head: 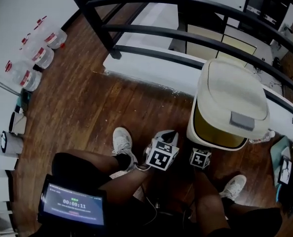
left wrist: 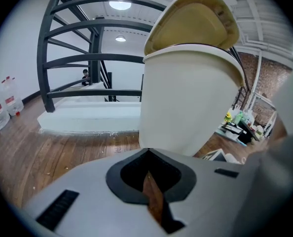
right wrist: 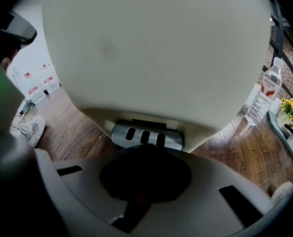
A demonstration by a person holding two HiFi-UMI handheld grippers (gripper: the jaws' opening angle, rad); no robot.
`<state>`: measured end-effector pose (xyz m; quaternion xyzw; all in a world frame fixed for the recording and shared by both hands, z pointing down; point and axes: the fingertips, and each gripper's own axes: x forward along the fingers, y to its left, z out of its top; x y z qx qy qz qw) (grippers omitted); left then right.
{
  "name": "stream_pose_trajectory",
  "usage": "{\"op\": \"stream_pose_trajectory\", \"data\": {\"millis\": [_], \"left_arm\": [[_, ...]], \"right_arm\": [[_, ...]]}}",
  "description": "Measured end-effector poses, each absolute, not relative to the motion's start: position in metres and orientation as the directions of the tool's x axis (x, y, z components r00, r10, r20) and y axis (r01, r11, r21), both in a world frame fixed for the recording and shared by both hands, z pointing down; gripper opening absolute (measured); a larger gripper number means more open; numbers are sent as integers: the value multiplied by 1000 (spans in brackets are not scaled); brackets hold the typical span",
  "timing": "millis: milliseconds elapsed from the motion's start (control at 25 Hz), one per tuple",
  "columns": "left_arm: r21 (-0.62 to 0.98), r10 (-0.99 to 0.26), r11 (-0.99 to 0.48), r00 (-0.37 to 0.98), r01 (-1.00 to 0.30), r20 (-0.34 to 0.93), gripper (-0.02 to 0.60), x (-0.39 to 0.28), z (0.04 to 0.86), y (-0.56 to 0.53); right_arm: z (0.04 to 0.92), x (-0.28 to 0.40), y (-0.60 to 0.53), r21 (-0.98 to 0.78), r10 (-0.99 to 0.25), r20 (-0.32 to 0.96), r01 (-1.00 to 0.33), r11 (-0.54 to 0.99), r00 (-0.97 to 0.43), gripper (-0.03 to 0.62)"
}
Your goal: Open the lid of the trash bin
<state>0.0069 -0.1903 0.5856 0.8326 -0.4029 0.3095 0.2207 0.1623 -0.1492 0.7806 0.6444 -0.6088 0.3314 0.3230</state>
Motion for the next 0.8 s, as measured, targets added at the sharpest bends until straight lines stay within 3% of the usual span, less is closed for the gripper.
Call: {"op": "stream_pose_trajectory", "data": {"millis": [600, 800], "left_arm": [[122, -535, -602, 512, -789, 673, -3, 9, 574, -179], [129, -525, -629, 541, -766, 657, -3, 22, 564, -165]], "right_arm": [[783, 157, -148, -10, -591, 806, -997, -71, 34, 6], [745, 149, -140, -44, -646, 764, -997, -70, 12, 6]]}}
